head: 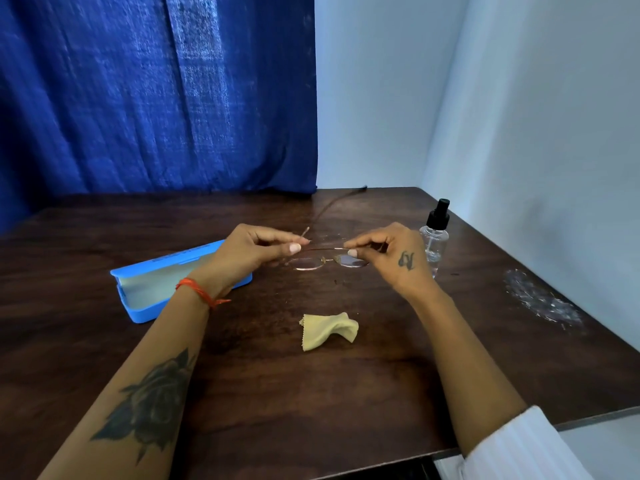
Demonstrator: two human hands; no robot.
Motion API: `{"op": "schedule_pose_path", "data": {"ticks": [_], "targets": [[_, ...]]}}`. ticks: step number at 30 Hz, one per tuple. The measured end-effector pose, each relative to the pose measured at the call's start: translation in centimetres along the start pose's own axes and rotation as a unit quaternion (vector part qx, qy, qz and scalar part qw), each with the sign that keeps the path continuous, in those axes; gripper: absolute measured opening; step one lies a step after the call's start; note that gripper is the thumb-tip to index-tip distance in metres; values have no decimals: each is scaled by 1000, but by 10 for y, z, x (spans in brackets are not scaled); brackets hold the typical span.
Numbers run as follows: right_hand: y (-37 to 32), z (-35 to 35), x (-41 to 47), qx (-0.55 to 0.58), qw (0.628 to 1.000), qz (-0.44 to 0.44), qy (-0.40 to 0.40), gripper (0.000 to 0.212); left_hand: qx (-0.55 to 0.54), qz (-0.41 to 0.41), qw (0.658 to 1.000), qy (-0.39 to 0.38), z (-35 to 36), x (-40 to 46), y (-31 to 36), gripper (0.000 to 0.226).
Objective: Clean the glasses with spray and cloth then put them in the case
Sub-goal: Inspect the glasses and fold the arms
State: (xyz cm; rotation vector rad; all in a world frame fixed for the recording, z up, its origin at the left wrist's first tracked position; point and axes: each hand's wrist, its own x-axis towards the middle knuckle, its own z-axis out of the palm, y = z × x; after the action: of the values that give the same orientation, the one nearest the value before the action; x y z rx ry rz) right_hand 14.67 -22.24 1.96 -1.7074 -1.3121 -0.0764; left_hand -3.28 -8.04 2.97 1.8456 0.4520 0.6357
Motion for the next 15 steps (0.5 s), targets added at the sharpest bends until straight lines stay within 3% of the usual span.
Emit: {"op": "schedule_pose_path", "data": {"ticks": [4, 9, 15], "targets": [[3, -3, 1, 62, 995, 70, -31, 16, 69, -1, 997, -32, 3, 1, -1, 15], [-1, -12, 1, 114, 984, 109, -82, 25, 208, 50, 977, 13, 9, 4, -13, 12], [0, -17, -1, 173, 962, 174, -120, 30, 364, 191, 908, 77, 10, 5, -17, 11]]}}
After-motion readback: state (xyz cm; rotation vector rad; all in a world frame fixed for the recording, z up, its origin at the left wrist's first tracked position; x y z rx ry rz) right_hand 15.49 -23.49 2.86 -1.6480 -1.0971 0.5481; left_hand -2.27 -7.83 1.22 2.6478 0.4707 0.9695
